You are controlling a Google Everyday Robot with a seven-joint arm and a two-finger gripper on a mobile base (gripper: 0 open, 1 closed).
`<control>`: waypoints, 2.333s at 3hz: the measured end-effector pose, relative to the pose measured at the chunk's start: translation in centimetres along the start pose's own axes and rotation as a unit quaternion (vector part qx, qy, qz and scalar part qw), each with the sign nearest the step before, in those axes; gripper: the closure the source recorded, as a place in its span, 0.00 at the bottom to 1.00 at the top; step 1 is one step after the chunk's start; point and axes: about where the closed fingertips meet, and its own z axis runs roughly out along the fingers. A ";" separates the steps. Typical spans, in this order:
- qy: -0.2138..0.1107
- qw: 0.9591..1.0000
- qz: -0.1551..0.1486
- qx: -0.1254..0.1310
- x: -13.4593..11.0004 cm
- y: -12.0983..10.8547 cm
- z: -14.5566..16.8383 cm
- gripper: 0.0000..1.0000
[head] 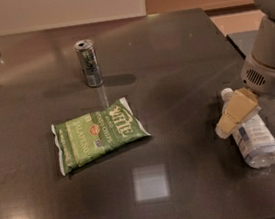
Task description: Move blue plastic bottle near redbull can
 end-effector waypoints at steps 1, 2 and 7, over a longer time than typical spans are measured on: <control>0.015 1.000 0.009 -0.015 0.6 1.0 1.5 0.05; 0.024 0.999 0.010 -0.027 1.0 1.8 2.4 0.22; -0.054 0.994 -0.094 -0.025 -7.9 -1.8 -2.1 1.00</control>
Offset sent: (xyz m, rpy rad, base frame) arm -0.0289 0.0154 -0.0348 0.0444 0.1106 -0.0271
